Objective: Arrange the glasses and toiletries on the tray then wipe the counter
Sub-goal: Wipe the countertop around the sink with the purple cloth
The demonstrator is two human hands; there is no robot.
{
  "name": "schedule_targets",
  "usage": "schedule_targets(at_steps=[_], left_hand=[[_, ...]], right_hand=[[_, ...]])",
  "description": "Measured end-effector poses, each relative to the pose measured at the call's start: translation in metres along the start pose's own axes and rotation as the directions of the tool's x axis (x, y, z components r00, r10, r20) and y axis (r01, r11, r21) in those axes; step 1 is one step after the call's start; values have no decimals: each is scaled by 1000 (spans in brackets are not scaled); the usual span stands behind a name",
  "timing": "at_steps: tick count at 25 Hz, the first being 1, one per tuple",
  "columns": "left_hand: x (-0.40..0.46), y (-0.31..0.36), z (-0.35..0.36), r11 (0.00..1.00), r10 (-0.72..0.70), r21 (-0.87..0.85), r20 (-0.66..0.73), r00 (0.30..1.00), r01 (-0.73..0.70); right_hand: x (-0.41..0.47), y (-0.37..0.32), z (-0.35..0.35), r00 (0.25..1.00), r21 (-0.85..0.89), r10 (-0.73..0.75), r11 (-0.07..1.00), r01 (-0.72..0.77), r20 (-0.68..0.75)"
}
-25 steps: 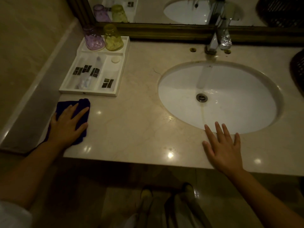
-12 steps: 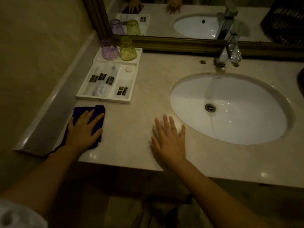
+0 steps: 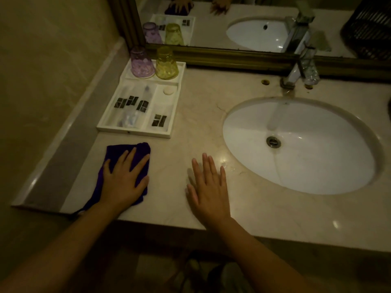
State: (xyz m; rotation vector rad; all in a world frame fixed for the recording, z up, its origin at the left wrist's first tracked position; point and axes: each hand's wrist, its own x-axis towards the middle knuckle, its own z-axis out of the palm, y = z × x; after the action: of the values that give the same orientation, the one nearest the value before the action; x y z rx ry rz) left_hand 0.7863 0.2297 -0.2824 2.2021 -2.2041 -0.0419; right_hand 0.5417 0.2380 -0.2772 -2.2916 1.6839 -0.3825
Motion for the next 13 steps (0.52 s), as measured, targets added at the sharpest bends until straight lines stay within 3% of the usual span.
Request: schedule_targets(at_steps=[2,5,9,13], left_hand=[[1,27,0,999,32,-18,1,999,-32],[14,73,4,993,112,-28,15,994,-112],[38,137,10,967,251,-50,27,968,-249],[47,187,13,933,356,-65,18,934,-354]], right_hand=[[-5,1,-8,990,55,94,995,-88,-105],[-22,26,-19,917,35,317,947,-318,-243],[-55,77,-27,818,-62,561,819,-571,-126],[-60,86,-22,803,-129,592,792,-596,-75]])
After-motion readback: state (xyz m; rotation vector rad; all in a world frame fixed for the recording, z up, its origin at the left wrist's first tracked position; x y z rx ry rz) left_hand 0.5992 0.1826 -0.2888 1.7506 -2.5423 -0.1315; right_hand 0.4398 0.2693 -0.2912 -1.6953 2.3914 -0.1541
